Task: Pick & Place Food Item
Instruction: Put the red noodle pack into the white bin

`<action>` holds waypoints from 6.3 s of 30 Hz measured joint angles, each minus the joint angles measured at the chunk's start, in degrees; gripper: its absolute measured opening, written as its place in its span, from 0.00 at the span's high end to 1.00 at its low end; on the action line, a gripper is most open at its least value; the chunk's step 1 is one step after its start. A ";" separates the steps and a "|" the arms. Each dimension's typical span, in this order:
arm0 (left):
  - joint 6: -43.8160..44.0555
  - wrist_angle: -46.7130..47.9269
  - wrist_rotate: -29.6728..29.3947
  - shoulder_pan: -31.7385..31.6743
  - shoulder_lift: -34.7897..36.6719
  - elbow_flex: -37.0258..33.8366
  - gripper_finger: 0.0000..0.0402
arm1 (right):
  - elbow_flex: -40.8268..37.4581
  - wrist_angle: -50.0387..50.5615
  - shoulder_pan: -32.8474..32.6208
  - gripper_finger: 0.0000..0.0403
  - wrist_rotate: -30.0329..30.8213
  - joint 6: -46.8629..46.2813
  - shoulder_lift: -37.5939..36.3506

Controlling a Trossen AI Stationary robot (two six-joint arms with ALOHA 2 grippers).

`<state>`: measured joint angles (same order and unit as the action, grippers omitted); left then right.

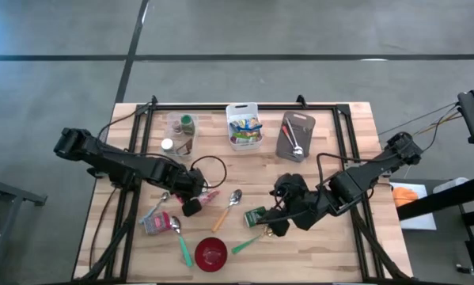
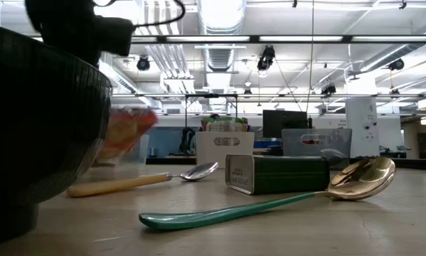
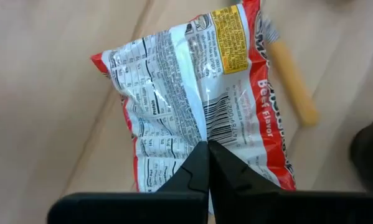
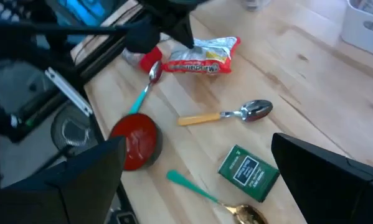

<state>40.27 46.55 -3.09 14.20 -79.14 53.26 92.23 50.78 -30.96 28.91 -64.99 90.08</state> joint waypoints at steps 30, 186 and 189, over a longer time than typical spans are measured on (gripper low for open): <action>3.20 2.78 -19.10 0.33 1.43 8.27 1.00 | -1.49 -1.72 4.95 0.01 -1.52 -6.58 1.31; 16.51 -35.78 19.83 -21.05 -1.26 8.87 1.00 | -1.75 -2.29 -0.86 0.01 -1.24 2.49 -7.51; 19.30 -33.05 21.76 -25.91 -1.26 12.44 1.00 | -1.75 -2.31 -1.68 0.01 -0.19 2.44 -8.89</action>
<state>59.57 13.51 18.68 -11.72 -80.40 65.70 90.48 48.47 -32.64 28.72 -62.55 81.19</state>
